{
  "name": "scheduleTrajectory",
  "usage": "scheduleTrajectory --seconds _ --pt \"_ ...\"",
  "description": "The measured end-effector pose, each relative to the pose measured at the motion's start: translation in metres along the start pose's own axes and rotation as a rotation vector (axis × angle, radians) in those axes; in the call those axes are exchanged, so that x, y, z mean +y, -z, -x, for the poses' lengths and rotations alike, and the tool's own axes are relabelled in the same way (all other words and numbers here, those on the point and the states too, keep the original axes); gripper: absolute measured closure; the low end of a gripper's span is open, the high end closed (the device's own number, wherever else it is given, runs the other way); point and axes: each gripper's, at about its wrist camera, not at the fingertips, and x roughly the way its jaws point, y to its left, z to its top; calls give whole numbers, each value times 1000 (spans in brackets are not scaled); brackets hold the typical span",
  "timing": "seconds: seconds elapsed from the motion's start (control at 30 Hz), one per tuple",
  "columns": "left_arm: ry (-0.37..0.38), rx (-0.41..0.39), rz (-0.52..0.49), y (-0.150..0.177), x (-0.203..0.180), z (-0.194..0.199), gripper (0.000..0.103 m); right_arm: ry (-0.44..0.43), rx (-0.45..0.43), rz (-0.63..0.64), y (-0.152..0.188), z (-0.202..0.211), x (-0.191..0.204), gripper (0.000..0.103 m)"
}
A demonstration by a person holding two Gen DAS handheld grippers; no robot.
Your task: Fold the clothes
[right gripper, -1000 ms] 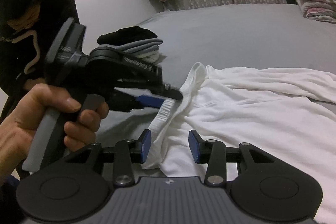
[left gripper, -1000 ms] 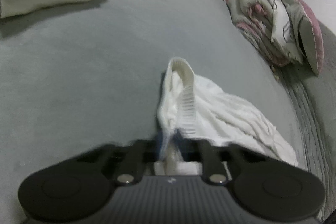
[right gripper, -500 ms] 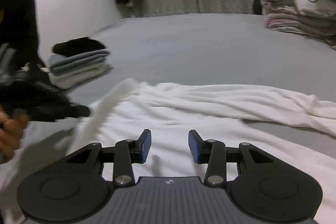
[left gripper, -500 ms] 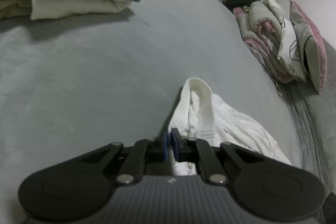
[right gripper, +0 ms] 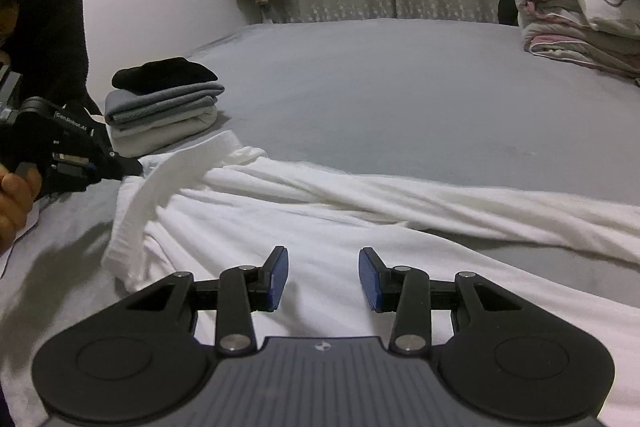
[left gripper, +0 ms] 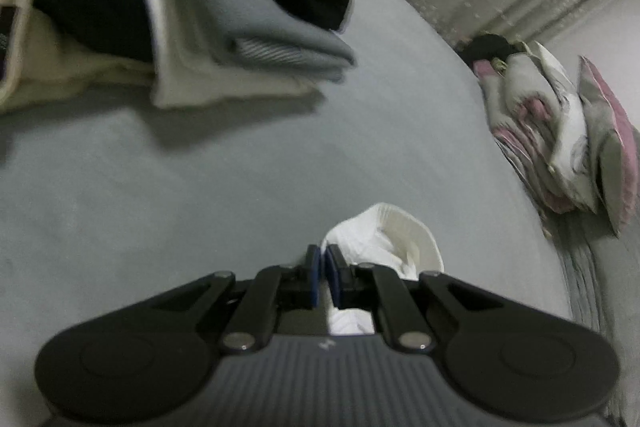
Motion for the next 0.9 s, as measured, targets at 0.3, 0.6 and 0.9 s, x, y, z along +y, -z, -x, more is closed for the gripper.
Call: scheduleTrajectory --seconds 0.3,0.6,0.9 --pt "-38 50 -57 3 -6 -17 55 0 20 10 2 -3 3 63" --pt "47 84 -194 54 -32 21 44 26 64 19 -6 21 -8 63" --pt "-45 130 -258 100 -42 19 43 288 56 -239 -8 103 -123 63"
